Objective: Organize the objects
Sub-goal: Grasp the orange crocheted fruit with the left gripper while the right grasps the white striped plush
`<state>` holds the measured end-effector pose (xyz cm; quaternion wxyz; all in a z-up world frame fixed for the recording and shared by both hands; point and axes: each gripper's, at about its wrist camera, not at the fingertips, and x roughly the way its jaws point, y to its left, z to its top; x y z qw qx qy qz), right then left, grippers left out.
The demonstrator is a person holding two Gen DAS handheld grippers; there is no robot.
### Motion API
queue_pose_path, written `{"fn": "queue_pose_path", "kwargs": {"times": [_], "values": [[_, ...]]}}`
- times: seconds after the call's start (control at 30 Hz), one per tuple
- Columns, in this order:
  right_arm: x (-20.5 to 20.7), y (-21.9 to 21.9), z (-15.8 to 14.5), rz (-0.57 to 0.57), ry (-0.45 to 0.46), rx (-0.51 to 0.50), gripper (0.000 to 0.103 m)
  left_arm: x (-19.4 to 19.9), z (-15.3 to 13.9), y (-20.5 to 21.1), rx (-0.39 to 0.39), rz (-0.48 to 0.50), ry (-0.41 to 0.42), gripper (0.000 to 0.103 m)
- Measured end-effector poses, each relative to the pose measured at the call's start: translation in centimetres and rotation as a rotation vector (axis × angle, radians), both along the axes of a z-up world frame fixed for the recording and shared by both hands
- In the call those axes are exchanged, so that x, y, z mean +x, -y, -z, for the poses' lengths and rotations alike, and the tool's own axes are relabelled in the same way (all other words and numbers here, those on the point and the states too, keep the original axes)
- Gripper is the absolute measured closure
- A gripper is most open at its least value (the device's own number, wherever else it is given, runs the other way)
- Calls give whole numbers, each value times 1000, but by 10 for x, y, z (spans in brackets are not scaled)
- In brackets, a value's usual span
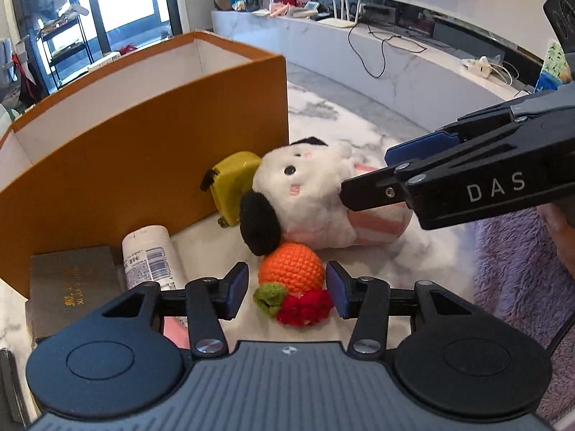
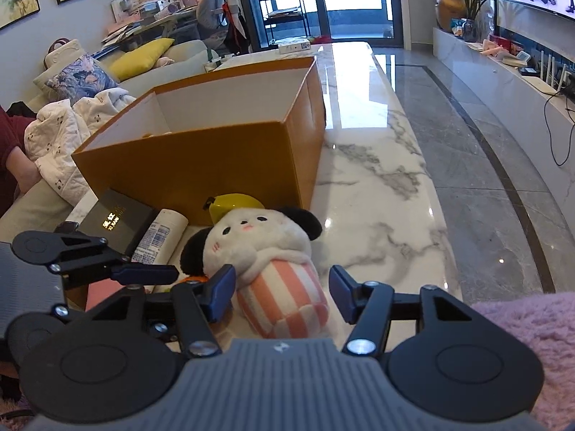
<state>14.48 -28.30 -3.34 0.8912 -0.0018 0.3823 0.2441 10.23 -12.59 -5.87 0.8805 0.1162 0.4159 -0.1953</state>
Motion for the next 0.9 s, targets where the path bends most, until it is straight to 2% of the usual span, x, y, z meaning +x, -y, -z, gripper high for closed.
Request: {"fn": "queue_pose_path", "kwargs": {"times": [0.27,0.5,0.67,0.73,0.9], "values": [[6,-11,10,-31,-15,-10,36,5,6,-4,-26,-5,-41,48],[15,-15,20,-37,-58,38,30,5,8,-12,-50,-25,-63,52],[14,-20,22,-43,-59,13,30,2,7,-17,-50,-56,-75,52],[16,-24,28,-37,-90,-20,33,-1,5,-20,-46,-69,-78,52],[12,-23,29,-11,-110,-10,38,-14,-7,-33,-80,-100,-56,52]]}}
